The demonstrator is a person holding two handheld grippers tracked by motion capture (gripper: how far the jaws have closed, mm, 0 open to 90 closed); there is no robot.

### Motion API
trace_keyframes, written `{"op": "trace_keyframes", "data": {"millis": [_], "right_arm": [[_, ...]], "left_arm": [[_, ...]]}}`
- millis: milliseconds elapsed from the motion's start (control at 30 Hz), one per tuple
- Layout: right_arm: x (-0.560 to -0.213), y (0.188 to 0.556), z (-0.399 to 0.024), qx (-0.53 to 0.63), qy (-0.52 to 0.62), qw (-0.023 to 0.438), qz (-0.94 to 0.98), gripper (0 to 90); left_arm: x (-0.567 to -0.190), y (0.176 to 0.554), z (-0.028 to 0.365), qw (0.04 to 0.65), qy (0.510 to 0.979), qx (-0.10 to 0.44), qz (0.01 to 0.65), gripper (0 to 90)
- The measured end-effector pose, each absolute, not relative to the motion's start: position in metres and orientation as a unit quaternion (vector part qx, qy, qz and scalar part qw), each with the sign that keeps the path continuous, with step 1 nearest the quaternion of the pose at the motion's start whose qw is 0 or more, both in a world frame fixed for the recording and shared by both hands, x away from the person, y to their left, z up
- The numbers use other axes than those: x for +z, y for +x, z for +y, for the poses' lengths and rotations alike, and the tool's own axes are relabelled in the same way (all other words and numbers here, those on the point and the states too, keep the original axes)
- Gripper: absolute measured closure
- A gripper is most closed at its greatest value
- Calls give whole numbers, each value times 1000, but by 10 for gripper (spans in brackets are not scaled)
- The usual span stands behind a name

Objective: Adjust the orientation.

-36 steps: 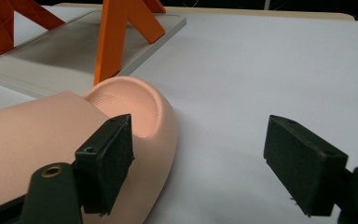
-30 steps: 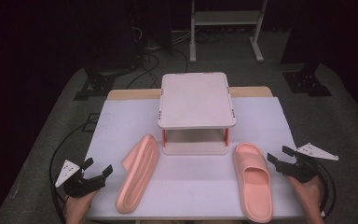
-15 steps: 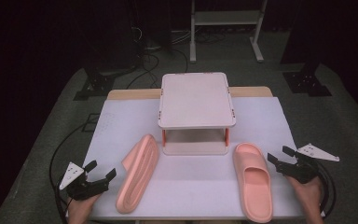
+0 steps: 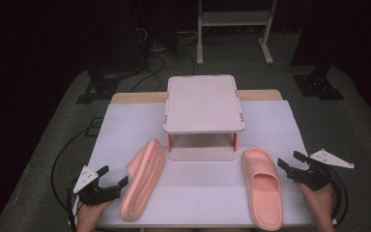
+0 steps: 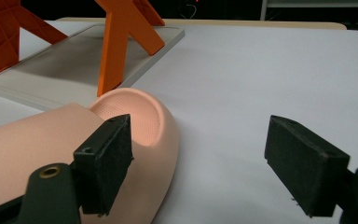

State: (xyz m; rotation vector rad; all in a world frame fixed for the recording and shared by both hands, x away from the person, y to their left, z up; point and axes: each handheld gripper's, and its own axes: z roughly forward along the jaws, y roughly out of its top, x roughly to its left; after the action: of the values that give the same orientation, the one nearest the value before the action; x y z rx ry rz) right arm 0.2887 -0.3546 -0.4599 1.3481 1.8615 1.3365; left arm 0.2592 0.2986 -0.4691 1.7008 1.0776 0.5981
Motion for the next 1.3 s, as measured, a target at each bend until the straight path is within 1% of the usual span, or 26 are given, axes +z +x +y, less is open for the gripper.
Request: {"op": "trace_keyframes", "data": {"millis": [200, 400, 433, 700, 767, 1300], "right_arm": [[-461, 288, -354, 489, 493, 238, 679, 226], [-461, 288, -355, 491, 492, 236, 679, 226], [-461, 288, -355, 492, 492, 234, 678, 226], [-461, 288, -355, 494, 491, 235, 678, 226], [-461, 288, -355, 494, 491, 235, 677, 226], [-461, 287, -355, 494, 491, 235, 678, 226]], "left_arm": [[-471, 266, 289, 478, 718, 241, 444, 76], [-471, 272, 283, 473, 723, 227, 449, 82], [-471, 272, 281, 475, 723, 226, 447, 113], [-468, 273, 274, 474, 729, 223, 440, 155], [-468, 272, 272, 480, 730, 224, 433, 201], [-463, 272, 261, 489, 733, 219, 419, 231]]}}
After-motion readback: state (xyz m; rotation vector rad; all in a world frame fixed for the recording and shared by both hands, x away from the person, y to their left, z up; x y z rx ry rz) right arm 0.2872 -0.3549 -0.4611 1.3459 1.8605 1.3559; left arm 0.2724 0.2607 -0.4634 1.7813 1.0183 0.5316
